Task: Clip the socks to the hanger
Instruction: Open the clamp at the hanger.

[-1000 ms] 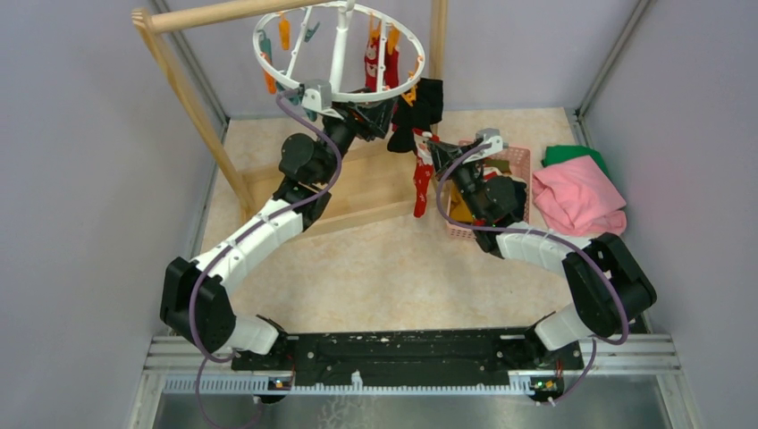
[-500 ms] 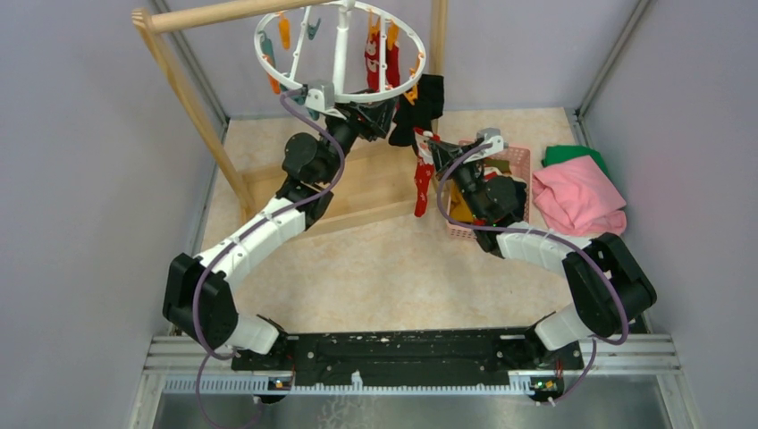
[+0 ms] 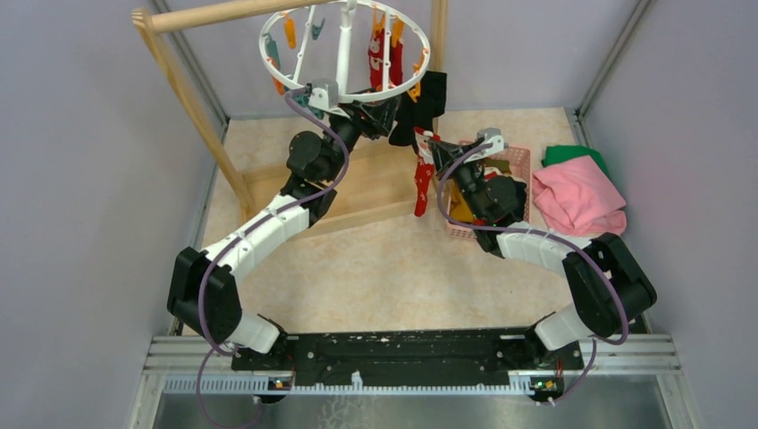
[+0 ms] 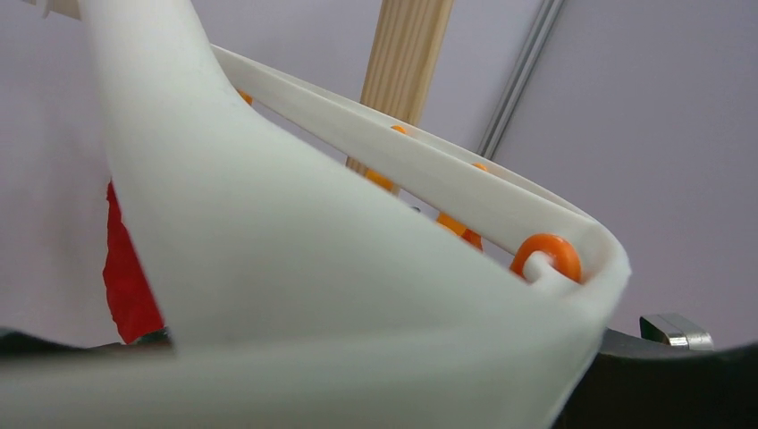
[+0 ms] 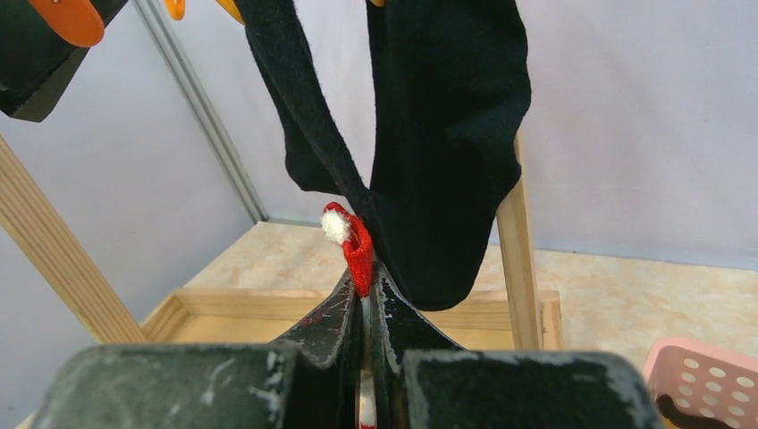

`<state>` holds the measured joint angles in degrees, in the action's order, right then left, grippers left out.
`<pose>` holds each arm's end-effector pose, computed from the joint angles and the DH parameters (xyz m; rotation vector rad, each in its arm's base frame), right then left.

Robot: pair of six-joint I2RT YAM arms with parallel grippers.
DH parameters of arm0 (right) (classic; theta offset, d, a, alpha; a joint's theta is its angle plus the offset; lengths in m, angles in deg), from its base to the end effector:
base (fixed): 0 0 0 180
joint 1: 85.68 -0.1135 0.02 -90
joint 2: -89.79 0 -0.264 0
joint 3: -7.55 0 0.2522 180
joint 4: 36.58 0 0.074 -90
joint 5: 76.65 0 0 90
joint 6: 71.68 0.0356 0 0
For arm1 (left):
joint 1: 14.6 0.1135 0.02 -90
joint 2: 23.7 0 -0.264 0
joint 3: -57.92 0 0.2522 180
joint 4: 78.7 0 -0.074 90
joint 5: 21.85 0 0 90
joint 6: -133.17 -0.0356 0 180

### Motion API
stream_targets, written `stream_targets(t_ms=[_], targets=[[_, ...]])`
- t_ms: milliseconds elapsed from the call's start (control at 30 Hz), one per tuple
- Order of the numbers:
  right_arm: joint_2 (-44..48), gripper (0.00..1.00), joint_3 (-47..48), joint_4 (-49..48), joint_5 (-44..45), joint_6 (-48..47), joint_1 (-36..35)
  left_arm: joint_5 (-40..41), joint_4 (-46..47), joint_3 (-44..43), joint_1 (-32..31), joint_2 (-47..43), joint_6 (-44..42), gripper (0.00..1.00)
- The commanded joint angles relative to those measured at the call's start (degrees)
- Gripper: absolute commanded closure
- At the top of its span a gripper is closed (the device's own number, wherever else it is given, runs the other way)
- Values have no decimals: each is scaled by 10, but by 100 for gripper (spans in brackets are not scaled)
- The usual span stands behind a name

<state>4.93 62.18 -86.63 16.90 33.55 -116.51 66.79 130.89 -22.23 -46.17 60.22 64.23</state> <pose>0.2736 0.1607 0.2866 -0.1151 1.2470 0.6610 0.2912 -0.1799 0.4072 0.1279 1.1511 -0.8310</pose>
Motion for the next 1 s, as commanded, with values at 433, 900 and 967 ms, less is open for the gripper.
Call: stream_targets(t_ms=[433,900,967], targets=[[17,100,-1,-22,-4,9,8,-5,55,-15,0,-6,22,36],[18,100,-1,-22,-6,9,8,-9,51,-12,1,-15,32,62],[17,100,0,-22,-6,9,8,-11,52,-11,1,-17,32,65]])
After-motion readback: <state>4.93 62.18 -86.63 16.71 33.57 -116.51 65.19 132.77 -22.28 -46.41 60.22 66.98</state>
